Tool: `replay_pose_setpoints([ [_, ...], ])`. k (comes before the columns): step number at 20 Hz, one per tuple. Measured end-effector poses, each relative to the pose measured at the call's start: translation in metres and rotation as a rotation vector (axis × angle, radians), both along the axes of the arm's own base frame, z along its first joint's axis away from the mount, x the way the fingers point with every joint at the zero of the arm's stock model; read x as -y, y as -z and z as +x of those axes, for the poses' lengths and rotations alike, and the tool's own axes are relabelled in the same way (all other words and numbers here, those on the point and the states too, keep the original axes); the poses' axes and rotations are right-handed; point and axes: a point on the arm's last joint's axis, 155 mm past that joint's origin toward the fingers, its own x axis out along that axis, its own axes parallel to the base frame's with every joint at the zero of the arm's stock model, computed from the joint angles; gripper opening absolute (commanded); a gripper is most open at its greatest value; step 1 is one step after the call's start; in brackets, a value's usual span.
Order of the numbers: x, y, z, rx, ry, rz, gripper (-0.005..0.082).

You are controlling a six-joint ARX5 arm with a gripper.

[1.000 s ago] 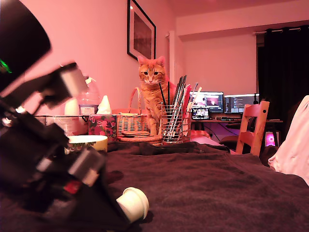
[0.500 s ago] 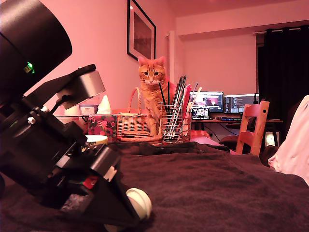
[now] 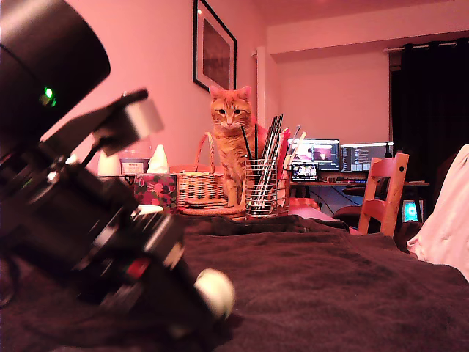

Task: Pick up the coffee capsules on the table and drop them inside the coffee cup

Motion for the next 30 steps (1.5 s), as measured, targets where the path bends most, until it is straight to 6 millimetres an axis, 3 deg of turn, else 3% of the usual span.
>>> replay_pose_setpoints([
  [4, 0.011, -0.008, -0.008, -0.008, 0.061, -0.049, 0.0089],
  [7, 0.020, -0.025, -0.012, 0.055, 0.144, -0.088, 0.0089],
  [13, 0.017, -0.064, 0.003, 0.189, 0.150, -0.142, 0.0089],
  [19, -0.011, -0.089, 0.039, 0.267, 0.042, -0.161, 0.0089],
  [30, -0.076, -0.087, 0.095, 0.289, -0.175, -0.100, 0.0089],
])
